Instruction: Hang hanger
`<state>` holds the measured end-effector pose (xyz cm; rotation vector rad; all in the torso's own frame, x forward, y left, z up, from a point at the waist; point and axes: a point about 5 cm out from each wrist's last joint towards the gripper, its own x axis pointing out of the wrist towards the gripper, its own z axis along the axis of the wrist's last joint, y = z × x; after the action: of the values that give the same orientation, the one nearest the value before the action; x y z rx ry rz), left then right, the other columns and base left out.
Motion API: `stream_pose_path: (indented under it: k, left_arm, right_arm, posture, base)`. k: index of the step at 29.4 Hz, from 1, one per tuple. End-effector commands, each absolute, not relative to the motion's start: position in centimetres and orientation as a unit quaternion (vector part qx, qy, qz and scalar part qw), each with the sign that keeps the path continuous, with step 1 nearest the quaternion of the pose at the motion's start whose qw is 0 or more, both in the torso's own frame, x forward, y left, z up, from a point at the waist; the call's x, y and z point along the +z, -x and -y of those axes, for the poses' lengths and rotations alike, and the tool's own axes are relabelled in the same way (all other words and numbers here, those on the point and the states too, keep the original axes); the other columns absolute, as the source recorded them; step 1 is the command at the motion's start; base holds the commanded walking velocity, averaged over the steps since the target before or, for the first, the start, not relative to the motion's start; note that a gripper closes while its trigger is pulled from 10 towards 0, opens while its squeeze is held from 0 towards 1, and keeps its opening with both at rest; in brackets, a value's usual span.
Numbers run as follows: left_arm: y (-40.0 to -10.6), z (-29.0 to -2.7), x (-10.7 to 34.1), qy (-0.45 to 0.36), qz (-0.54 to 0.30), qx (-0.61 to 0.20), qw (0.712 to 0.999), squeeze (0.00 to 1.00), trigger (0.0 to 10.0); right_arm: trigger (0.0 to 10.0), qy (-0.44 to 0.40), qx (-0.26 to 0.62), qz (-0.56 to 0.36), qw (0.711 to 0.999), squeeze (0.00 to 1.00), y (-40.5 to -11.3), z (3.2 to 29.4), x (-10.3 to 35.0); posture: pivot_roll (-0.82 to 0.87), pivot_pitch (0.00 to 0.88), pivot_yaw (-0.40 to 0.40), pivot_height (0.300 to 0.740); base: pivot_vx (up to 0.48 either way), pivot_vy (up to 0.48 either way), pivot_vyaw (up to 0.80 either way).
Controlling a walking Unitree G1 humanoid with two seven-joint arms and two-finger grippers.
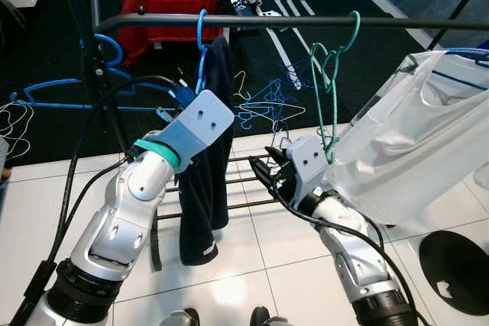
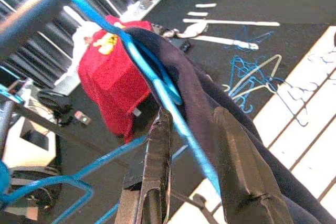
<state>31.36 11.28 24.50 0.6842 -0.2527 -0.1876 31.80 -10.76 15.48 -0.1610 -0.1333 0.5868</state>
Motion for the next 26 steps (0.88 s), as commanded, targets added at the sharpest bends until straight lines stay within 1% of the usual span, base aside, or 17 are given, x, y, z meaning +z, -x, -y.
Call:
stream_pose_path:
  k: [1, 2, 3, 4, 5, 8, 9, 10, 11, 13, 17, 18, 19, 21, 22, 24, 26]
  left_arm:
    - [-31.2, -11.2, 24.8, -0.335, 0.137, -0.089, 0.928, 0.00, 8.7]
    - [-31.1, -11.1, 25.0, -0.335, 0.141, -0.093, 0.927, 0.00, 10.0]
    - [-31.1, -11.1, 25.0, -0.335, 0.141, -0.093, 0.927, 0.00, 10.0]
    - [-30.9, -10.9, 25.1, -0.333, 0.145, -0.102, 0.926, 1.00, 10.0]
    - [-30.4, -10.2, 24.8, -0.333, 0.142, -0.133, 0.922, 0.46, 10.0]
    - [-30.4, -10.2, 24.8, -0.333, 0.142, -0.133, 0.922, 0.46, 10.0]
    - [-30.0, -9.6, 24.5, -0.334, 0.140, -0.154, 0.919, 0.46, 10.0]
    - [-30.0, -9.6, 24.5, -0.334, 0.140, -0.154, 0.919, 0.46, 10.0]
    - [-29.6, -8.9, 23.8, -0.331, 0.134, -0.176, 0.917, 1.00, 10.0]
    - [-29.1, -8.2, 23.2, -0.329, 0.131, -0.192, 0.915, 1.00, 10.0]
    - [-28.9, -7.7, 23.0, -0.328, 0.130, -0.205, 0.913, 1.00, 10.0]
    - [-28.8, -7.6, 23.0, -0.329, 0.129, -0.210, 0.912, 0.00, 10.0]
    - [-28.8, -7.6, 23.0, -0.329, 0.129, -0.210, 0.912, 0.00, 10.0]
    - [-28.7, -7.4, 21.3, -0.343, 0.093, -0.230, 0.906, 0.00, 10.0]
    - [-28.7, -7.4, 21.3, -0.343, 0.093, -0.230, 0.906, 0.00, 10.0]
    - [-28.9, -7.6, 19.6, -0.352, 0.051, -0.232, 0.905, 0.00, 10.0]
    - [-28.9, -7.6, 19.6, -0.352, 0.051, -0.232, 0.905, 0.00, 10.0]
  right_arm:
    - [10.0, 0.074, 0.287, 0.054, 0.954, 0.00, -31.7, 10.9, 14.7]
    - [10.0, 0.075, 0.286, 0.055, 0.954, 0.00, -31.7, 10.9, 14.8]
    - [10.0, 0.075, 0.286, 0.055, 0.954, 0.00, -31.7, 10.9, 14.8]
    - [10.0, 0.075, 0.286, 0.055, 0.954, 0.00, -31.7, 10.9, 14.8]
    - [10.0, 0.075, 0.286, 0.054, 0.954, 0.00, -31.7, 10.9, 14.7]
    - [10.0, 0.075, 0.286, 0.054, 0.954, 0.00, -31.7, 10.9, 14.7]
    - [10.0, 0.075, 0.286, 0.054, 0.954, 0.00, -31.7, 10.9, 14.7]
    - [10.0, 0.075, 0.286, 0.054, 0.954, 0.00, -31.7, 10.9, 14.7]
    - [10.0, 0.075, 0.287, 0.054, 0.953, 0.00, -31.7, 10.9, 14.7]
    - [10.0, 0.075, 0.287, 0.055, 0.953, 0.00, -31.7, 10.8, 14.7]
    - [10.0, 0.076, 0.287, 0.054, 0.953, 0.00, -31.7, 11.0, 14.7]
    - [10.0, 0.076, 0.287, 0.054, 0.953, 0.00, -31.7, 11.0, 14.7]
    - [10.0, 0.076, 0.287, 0.054, 0.953, 0.00, -31.7, 11.0, 14.7]
    - [10.0, 0.077, 0.286, 0.053, 0.954, 0.00, -31.7, 11.0, 14.6]
    - [10.0, 0.077, 0.286, 0.053, 0.954, 0.00, -31.7, 11.0, 14.6]
    - [10.0, 0.076, 0.286, 0.054, 0.954, 0.00, -31.8, 10.9, 14.7]
    - [10.0, 0.076, 0.286, 0.054, 0.954, 0.00, -31.8, 10.9, 14.7]
  posture:
    - [0.06, 0.134, 0.043, 0.740]
    - [0.06, 0.133, 0.043, 0.740]
    - [0.06, 0.133, 0.043, 0.740]
    - [0.06, 0.134, 0.043, 0.740]
    - [0.07, 0.135, 0.043, 0.740]
    - [0.07, 0.135, 0.043, 0.740]
    - [0.07, 0.135, 0.043, 0.740]
    - [0.07, 0.135, 0.043, 0.740]
    - [0.06, 0.134, 0.042, 0.740]
    - [0.06, 0.134, 0.041, 0.740]
    - [0.06, 0.132, 0.041, 0.740]
    - [0.06, 0.132, 0.041, 0.740]
    - [0.06, 0.132, 0.041, 0.740]
    - [0.06, 0.129, 0.043, 0.740]
    - [0.06, 0.129, 0.043, 0.740]
    - [0.06, 0.127, 0.042, 0.740]
    - [0.06, 0.127, 0.042, 0.740]
  base:
    - [0.000, 0.000, 0.00]
    - [0.000, 0.000, 0.00]
    - [0.000, 0.000, 0.00]
    - [0.000, 0.000, 0.00]
    - [0.000, 0.000, 0.00]
    - [0.000, 0.000, 0.00]
    - [0.000, 0.000, 0.00]
    - [0.000, 0.000, 0.00]
    - [0.000, 0.000, 0.00]
    - [0.000, 0.000, 0.00]
    - [0.000, 0.000, 0.00]
    - [0.000, 0.000, 0.00]
    - [0.000, 0.000, 0.00]
    - [0.000, 0.000, 0.00]
    - [0.000, 0.000, 0.00]
    - [0.000, 0.000, 0.00]
    - [0.000, 0.000, 0.00]
